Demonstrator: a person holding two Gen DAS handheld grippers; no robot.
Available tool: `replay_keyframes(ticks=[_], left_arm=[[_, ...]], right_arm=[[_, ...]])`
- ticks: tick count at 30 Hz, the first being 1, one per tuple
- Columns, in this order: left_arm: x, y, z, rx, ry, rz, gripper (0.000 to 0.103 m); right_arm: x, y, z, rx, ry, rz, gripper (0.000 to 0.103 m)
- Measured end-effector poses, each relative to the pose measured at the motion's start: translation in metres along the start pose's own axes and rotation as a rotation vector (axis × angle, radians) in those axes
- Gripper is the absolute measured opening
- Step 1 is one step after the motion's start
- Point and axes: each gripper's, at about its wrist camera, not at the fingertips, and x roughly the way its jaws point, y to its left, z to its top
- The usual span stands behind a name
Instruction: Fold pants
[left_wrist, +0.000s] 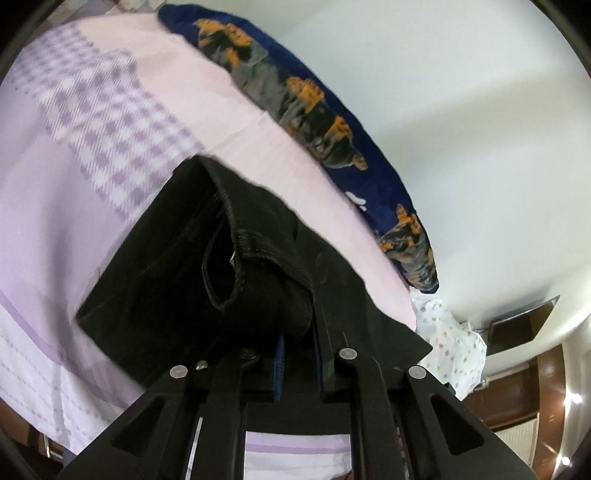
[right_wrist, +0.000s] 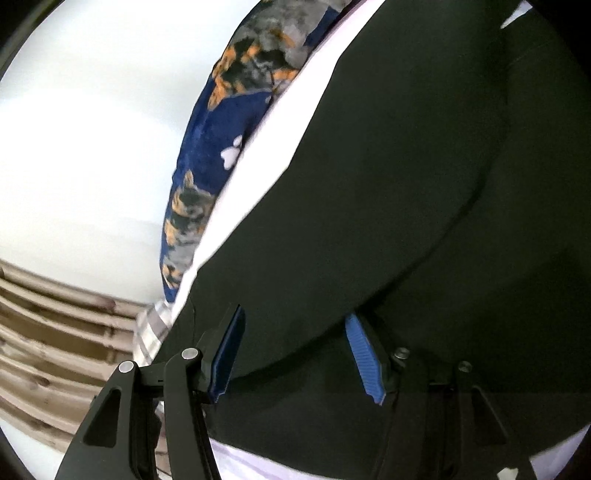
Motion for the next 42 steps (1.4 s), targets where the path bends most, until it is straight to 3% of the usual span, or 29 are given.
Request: replay_keyframes(ticks=[6,13,19,25,30,35,42], left_arm=[[0.0,-0.009,0.011,0.021,0.002,0.047,0.012],[0.006,-0.004,0.007,0.059,0.027,0.113,0.012],[0.015,0.005,0.002,0.076,0.058,0.164,0.012],[0.022,0.006,-0.002,0.137,0.082,0.218,0.013],[0.027,0.009,-0.003,0.194,0.107,0.248,0.013],[0.027,0.006,-0.002,0.315,0.17,0.273,0.013],[0.028,0.015,-0.008,0.421,0.279,0.306,0.013]], right_arm=[[-0.017,-0.022,0.041,0.076,-0.142,0.006,0.052],[-0.06,-0.047,0.093,0.111,-0.302,-0.051,0.037],[-0.061,-0.054,0.112,0.096,-0.271,-0.079,0.016],[-0.071,-0.057,0.121,0.084,-0.281,-0.116,0.007],[-0.084,-0.036,0.115,-0.011,-0.283,-0.224,0.006],[-0.115,-0.003,0.089,-0.15,-0.317,-0.327,0.005],[-0.145,0.008,0.045,-0.197,-0.308,-0.416,0.005]])
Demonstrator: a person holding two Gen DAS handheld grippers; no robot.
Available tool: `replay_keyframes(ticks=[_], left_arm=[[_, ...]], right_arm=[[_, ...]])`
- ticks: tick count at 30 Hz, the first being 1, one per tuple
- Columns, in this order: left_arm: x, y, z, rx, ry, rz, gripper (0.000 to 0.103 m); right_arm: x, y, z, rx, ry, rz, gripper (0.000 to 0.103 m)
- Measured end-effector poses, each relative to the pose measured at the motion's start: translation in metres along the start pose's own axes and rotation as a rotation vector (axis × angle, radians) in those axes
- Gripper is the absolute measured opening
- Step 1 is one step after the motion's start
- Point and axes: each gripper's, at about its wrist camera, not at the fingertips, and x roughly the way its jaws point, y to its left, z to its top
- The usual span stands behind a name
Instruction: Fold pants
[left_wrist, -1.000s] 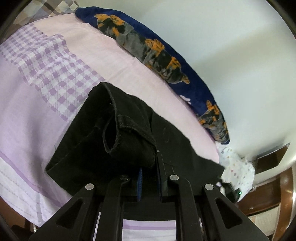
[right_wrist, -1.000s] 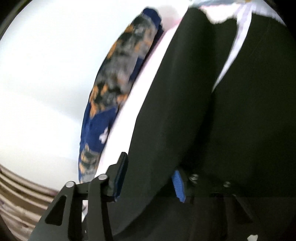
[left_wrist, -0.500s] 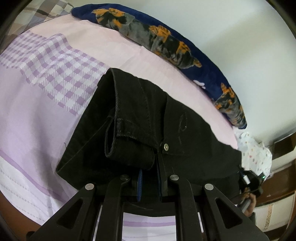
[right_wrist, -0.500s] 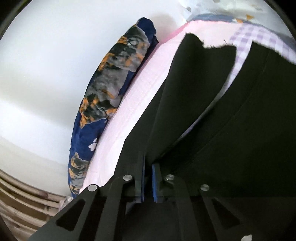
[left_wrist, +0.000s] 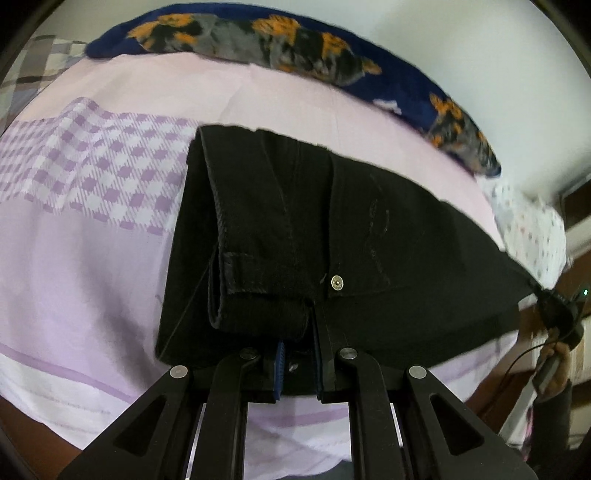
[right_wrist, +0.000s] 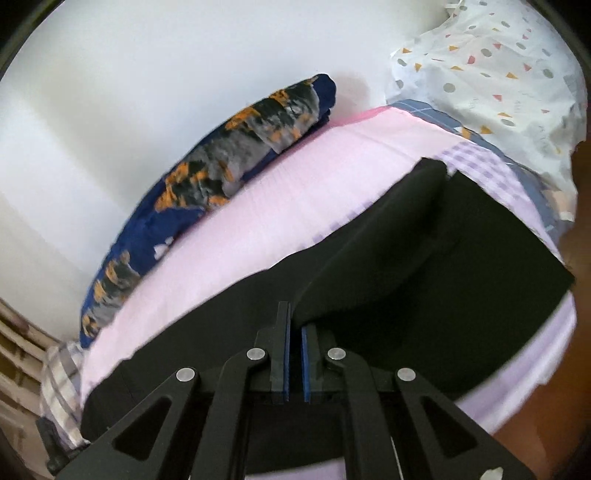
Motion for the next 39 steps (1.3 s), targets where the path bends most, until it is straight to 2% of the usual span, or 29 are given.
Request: replay_keyframes(ticks=[7,10,16,17,18,20,21,24,25,29,32,34,39], left_arm=[[0.002,0.006,-0.02,0.032,0.061,-0.03,0.013],[0.008,0.014,-0.022,0.01,0.07,-0.059,0.013],[0.004,0.026,-0.024,-0.046,0.058,-0.114,0.022],[-0.001,0.024,-0.024,-0.044,0.05,-0.113,0.026],[-0.005,0.023,-0.024,-0.035,0.043,-0.096,0.037],[-0.017,0.019,-0.026,0.015,0.013,0.005,0.052],[-0.023,0.018,-0.027,0.033,-0.003,0.021,0.054],[-0.037,0.011,-0.031,0.069,-0.034,0.057,0.055],[-0.044,0.005,-0.032,0.108,-0.059,0.119,0.055],[-0.06,-0.004,-0.033,0.199,-0.112,0.267,0.056],[-0.068,-0.025,-0.029,0.241,-0.166,0.237,0.056],[-0.063,-0.052,-0.025,0.298,-0.19,0.2,0.056],[-0.024,-0.135,-0.021,0.476,-0.153,0.011,0.057]], right_arm=[[-0.007,-0.018,-0.024,0.044,0.046,-0.047,0.005],[-0.003,-0.023,-0.029,0.052,0.063,-0.057,0.004],[0.006,-0.026,-0.034,0.055,0.086,-0.052,0.004],[0.007,-0.027,-0.033,0.061,0.089,-0.043,0.004],[0.007,-0.028,-0.032,0.068,0.091,-0.029,0.004],[0.007,-0.028,-0.03,0.076,0.091,-0.01,0.004],[0.008,-0.027,-0.03,0.076,0.091,-0.004,0.004],[0.009,-0.025,-0.028,0.075,0.089,0.008,0.004],[0.01,-0.026,-0.027,0.082,0.091,0.017,0.004],[0.011,-0.027,-0.023,0.101,0.093,0.047,0.004],[0.011,-0.03,-0.021,0.136,0.097,0.077,0.004],[0.012,-0.031,-0.02,0.158,0.102,0.092,0.004],[0.014,-0.027,-0.012,0.159,0.123,0.095,0.004]])
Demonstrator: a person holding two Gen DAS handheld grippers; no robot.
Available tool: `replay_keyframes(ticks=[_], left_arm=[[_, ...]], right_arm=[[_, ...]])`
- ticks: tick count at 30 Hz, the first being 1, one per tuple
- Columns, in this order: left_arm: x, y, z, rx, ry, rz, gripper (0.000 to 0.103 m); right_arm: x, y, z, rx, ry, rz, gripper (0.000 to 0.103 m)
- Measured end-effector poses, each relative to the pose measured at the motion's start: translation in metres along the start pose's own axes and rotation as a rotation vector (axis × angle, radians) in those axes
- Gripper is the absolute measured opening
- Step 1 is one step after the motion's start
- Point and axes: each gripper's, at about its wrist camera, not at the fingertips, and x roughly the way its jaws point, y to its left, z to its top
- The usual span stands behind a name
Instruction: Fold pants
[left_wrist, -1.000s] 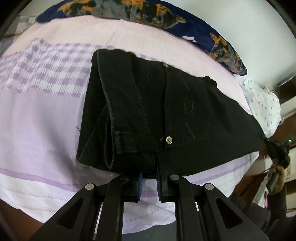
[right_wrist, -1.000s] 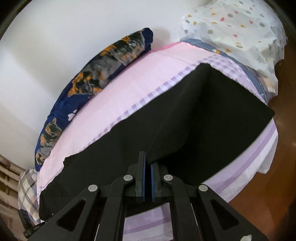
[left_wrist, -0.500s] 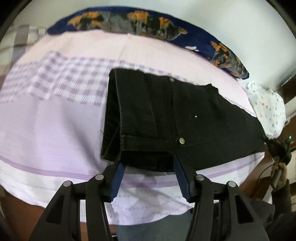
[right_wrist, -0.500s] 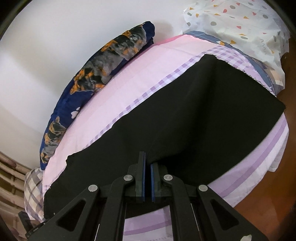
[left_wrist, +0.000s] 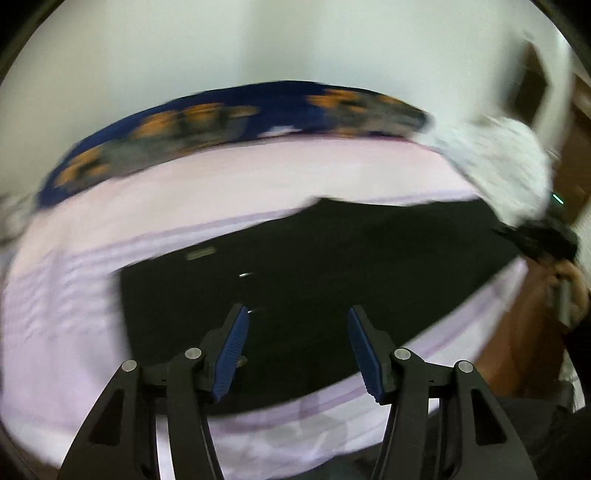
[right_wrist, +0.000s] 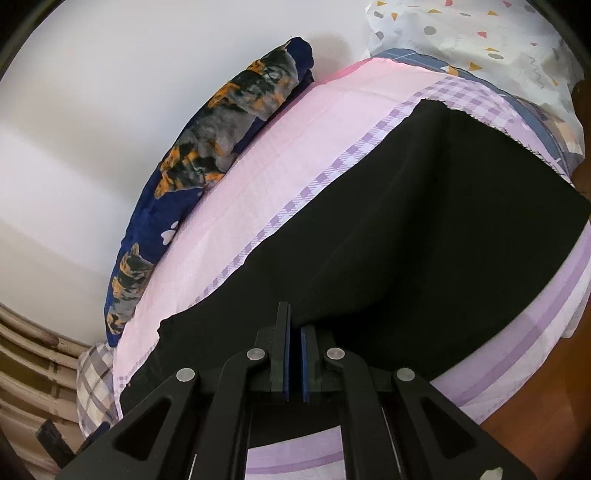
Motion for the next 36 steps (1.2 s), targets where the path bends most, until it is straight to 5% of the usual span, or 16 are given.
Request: replay_keyframes(ticks=[8,13,19,21,24,27,36], left_arm=[[0.086,-0.143,0.029,0.267,0.097,-0.258,0.058],[0.122,-0.212,0.031,0.424,0.111,-0.24,0.058],[0.165,-0.233,0.049,0.361,0.139,-0.18,0.057],[0.172,-0.235,0.051,0.339,0.145,-0.201,0.031],[0.181,-0.232,0.058,0.29,0.168,-0.233,0.01],[0.177,-0.226,0.06,0.268,0.152,-0.224,0.008],[0.179,-0.191,0.079,0.133,0.11,-0.175,0.008]], right_arm=[[0.001,0.004,0.009,0.017,0.033,-0.011,0.005],[-0.002,-0.002,0.006,0.061,0.036,0.027,0.005],[-0.004,-0.019,-0.003,0.101,0.051,0.077,0.008],[-0.004,-0.025,-0.005,0.101,0.057,0.086,0.009],[0.001,-0.034,-0.005,0.119,0.069,0.102,0.018],[0.003,-0.051,0.0,0.19,0.031,0.112,0.032],[0.023,-0.075,0.013,0.35,0.033,0.195,0.036]])
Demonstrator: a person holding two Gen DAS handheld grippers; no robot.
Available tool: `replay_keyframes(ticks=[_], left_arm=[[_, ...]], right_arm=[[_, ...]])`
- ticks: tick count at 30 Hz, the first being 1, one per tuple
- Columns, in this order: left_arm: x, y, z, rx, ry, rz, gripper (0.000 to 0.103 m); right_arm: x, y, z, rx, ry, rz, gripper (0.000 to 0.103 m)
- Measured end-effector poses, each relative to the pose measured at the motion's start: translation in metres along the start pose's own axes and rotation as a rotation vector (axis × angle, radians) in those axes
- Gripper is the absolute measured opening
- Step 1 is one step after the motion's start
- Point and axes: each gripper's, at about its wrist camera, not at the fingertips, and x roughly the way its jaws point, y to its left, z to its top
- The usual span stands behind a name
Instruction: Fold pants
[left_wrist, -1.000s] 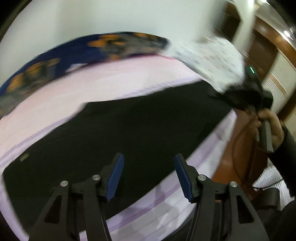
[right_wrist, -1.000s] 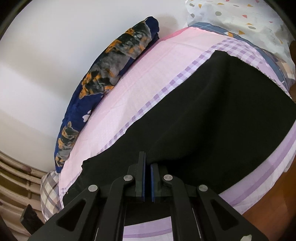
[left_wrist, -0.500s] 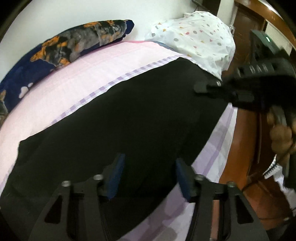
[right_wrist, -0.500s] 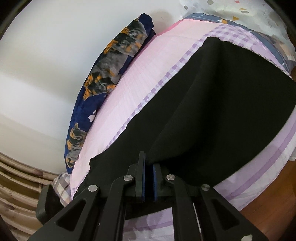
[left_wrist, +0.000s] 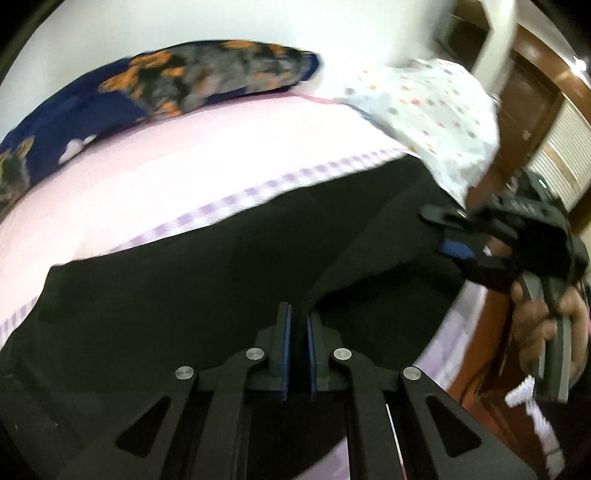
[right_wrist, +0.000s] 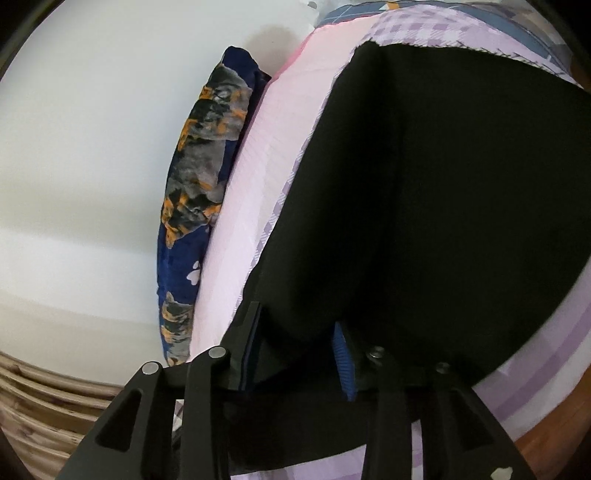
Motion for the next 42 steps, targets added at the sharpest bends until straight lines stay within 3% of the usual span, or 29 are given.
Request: replay_keyframes(ticks=[6,14,21,26,28,30,36,42], left_arm=[[0.013,0.03,0.001,-0.096,0.025,0.03,0.008],[0.02,0.032,-0.008,-0.072,0.045,0.056,0.008],[0.024,0.036,-0.008,-0.076,0.053,0.043,0.008],[0.025,0.036,-0.008,-0.073,0.049,0.042,0.008],[0.025,0.036,-0.008,-0.076,0.049,0.041,0.008],[0.025,0.035,-0.008,-0.077,0.049,0.042,0.008],[0.025,0.035,-0.008,-0.071,0.048,0.049,0.008],[0.021,0.027,-0.007,-0.044,0.04,0.056,0.008]], right_arm=[[0.011,0.004,0.018,-0.016,-0.012,-0.023,0.037],[0.007,-0.004,0.057,-0.019,-0.098,-0.102,0.037],[-0.005,-0.028,0.059,0.006,-0.112,-0.17,0.037],[-0.003,-0.038,0.072,0.033,-0.141,-0.16,0.033],[0.003,-0.036,0.083,0.022,-0.149,-0.18,0.031],[0.007,-0.034,0.092,-0.09,-0.192,-0.148,0.028],[0.013,-0.032,0.112,-0.094,-0.215,-0.2,0.008],[-0.022,-0.004,0.103,-0.204,-0.293,-0.244,0.004]])
